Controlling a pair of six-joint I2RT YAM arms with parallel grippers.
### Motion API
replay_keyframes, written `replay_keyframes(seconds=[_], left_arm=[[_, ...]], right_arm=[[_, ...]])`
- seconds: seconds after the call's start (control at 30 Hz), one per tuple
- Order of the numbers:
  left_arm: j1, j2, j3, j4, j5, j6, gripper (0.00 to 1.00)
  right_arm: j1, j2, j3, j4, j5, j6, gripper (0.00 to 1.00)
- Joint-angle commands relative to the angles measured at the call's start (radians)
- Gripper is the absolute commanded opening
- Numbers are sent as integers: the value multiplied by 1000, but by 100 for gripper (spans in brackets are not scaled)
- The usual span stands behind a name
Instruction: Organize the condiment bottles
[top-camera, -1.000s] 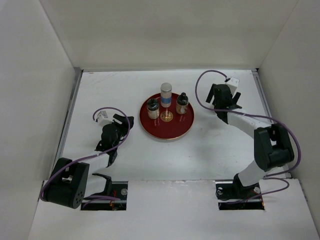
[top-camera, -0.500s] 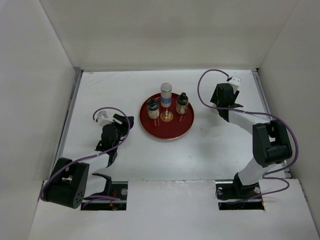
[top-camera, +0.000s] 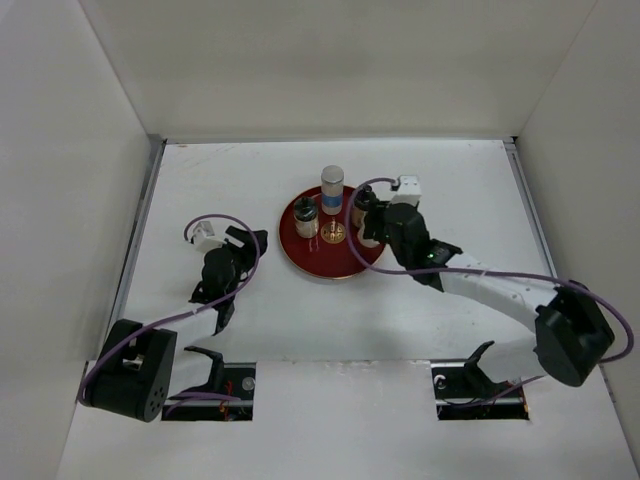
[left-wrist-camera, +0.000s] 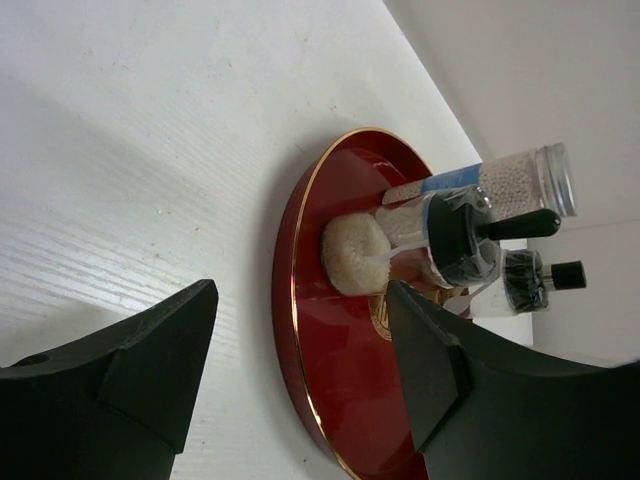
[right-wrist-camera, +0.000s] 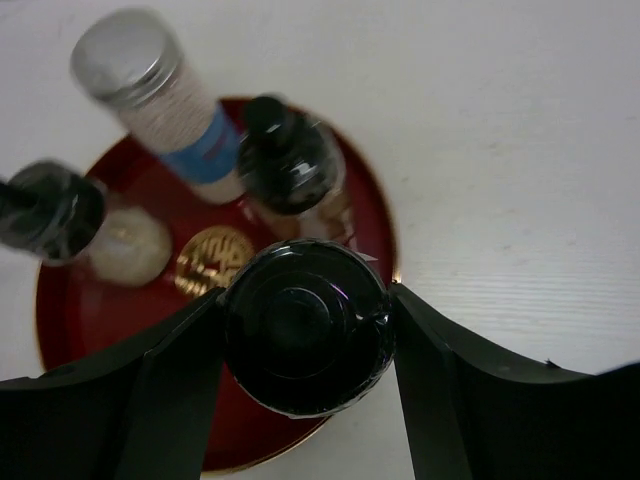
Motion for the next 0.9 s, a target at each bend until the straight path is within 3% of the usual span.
replay_keyframes(seconds=[0.0, 0.3, 0.43, 0.53, 0.7, 0.87], left_arm=[[1, -34, 6, 28, -22, 16, 68], [9, -43, 17, 2, -7, 16, 73], [12, -14, 27, 2, 21, 5, 76], [15, 1, 33, 6, 38, 2, 77], [18, 3, 36, 6, 51, -4, 80], [23, 7, 38, 8, 62, -8, 80]], right_arm=[[74, 89, 88, 89, -32, 14, 62], [160, 312, 220, 133, -14, -72, 66], [170, 316, 217, 128, -3, -80, 89], [177, 269, 217, 99, 3, -97, 100], [168, 96, 185, 89, 6, -127, 100], [75, -81, 98, 98, 8, -115, 100]])
